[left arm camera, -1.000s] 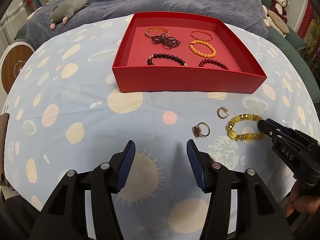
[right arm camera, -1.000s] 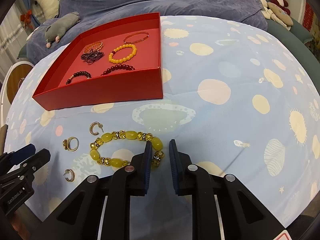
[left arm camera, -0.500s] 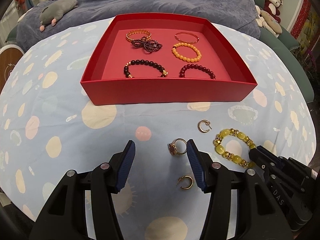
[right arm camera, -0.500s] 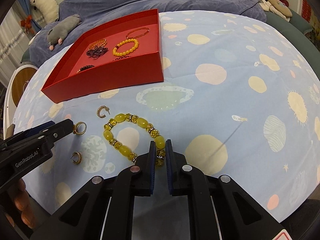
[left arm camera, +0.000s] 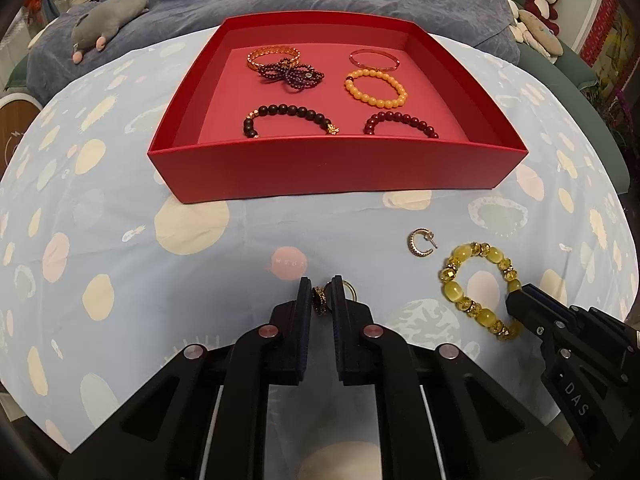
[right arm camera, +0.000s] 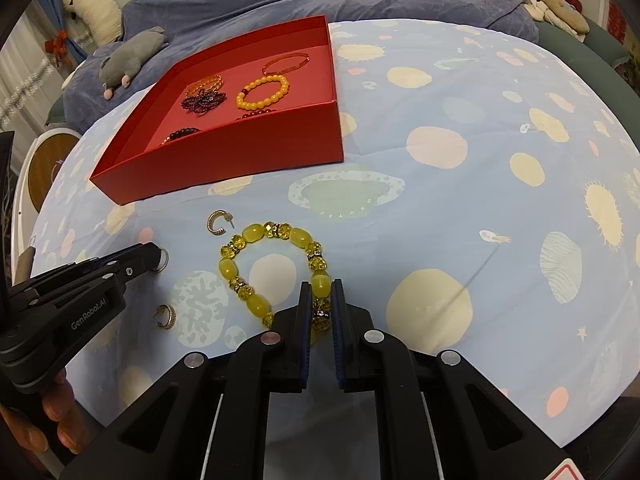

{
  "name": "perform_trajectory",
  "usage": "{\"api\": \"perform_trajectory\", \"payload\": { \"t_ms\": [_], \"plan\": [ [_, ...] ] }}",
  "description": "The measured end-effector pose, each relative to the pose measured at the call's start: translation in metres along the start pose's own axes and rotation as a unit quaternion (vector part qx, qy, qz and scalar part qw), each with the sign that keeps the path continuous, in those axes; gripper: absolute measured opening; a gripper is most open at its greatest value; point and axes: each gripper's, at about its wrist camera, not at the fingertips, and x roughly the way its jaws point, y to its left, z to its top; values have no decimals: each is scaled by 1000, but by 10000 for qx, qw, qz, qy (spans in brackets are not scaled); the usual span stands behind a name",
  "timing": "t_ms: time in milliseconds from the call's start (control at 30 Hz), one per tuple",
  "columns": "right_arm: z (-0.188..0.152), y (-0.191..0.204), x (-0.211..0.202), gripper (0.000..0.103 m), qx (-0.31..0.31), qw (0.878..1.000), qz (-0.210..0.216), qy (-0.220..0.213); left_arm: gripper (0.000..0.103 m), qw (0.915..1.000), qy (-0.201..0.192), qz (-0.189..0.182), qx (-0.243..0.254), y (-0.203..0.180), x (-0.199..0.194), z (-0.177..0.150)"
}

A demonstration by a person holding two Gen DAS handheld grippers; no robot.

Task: Organize jewelry
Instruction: 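Grasp the red-stone ring with the left tool while the right tool grasps the yellow glass bead bracelet, then carry the ring and yellow bracelet into the red box and open both tools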

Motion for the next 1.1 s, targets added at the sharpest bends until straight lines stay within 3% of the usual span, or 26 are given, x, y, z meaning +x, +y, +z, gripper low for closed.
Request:
{"api": "perform_trajectory", "payload": {
  "t_ms": [600,1100],
  "plan": [
    [19,5,-47,9,51,9989,104,-464,8,9996,-86,-1,-256,30,-39,-3],
    [56,29,-87,9,-232,9974,278,-618,8,9993,-278,-180,-172,33,-80,22]
  ]
}}
